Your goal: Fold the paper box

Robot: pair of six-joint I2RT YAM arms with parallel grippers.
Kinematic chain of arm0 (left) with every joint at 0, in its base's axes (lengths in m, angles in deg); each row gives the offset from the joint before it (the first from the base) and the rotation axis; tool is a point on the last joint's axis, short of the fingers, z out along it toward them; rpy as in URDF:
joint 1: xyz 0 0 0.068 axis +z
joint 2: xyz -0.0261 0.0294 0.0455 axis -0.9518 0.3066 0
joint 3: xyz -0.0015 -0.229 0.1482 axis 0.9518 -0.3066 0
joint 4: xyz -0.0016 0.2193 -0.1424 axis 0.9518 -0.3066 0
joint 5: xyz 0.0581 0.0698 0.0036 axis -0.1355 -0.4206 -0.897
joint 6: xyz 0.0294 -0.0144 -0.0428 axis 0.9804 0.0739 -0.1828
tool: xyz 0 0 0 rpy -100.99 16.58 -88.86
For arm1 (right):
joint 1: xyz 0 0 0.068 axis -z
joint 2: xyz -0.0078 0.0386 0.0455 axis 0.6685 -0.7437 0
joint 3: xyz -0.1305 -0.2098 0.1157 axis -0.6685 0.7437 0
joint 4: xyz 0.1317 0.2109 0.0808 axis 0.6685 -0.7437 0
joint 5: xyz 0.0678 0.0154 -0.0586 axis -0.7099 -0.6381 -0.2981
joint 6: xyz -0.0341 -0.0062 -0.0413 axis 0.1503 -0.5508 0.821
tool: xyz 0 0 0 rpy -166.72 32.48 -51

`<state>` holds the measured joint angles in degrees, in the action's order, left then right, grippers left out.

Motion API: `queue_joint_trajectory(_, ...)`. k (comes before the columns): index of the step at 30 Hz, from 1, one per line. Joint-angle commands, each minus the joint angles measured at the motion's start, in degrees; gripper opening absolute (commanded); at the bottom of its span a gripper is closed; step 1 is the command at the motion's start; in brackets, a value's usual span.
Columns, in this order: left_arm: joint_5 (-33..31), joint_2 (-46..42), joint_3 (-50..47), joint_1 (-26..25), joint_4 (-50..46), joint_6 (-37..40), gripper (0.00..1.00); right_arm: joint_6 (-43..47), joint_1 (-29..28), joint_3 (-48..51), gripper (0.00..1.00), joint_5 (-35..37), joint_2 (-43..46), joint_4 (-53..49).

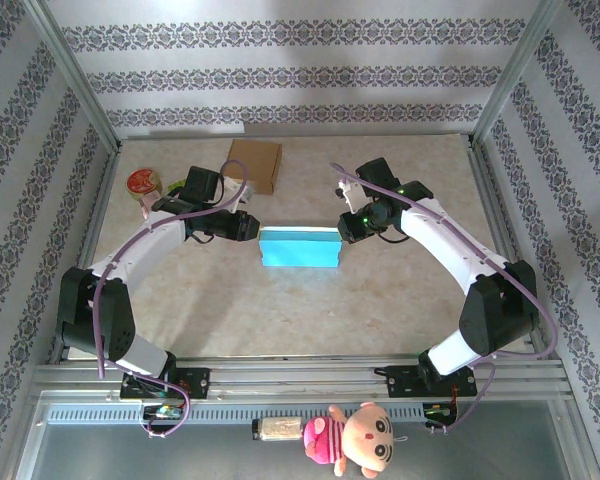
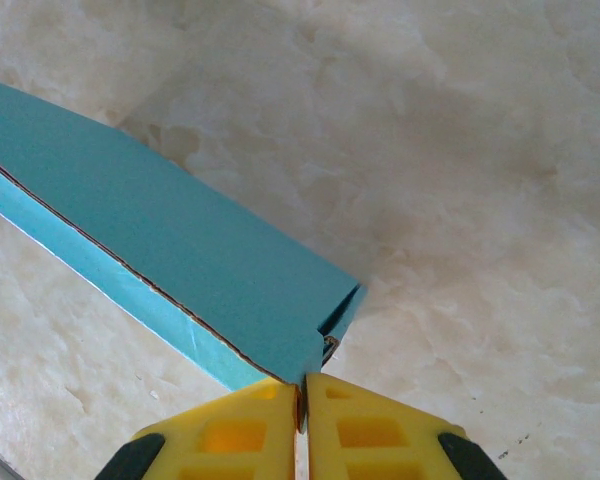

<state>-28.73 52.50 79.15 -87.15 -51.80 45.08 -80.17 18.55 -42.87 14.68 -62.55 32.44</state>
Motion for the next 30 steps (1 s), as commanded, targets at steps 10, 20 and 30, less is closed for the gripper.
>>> queue_joint_trajectory(10,2.66,0.83,2.51,-0.65,1.08,-5.32,0.00,-3.61,-0.11,0.84,0.14,-1.59,-0.48,0.28)
queue_joint_trajectory(20,4.05,0.72,-0.26,-1.17,1.52,-10.64,0.00,-7.66,-0.34,1.98,0.14,-2.04,-0.11,2.30)
queue_joint_trajectory(30,2.85,0.61,-1.82,-1.51,1.61,-10.53,0.00,-17.30,-0.61,6.08,0.14,-2.88,2.98,8.20)
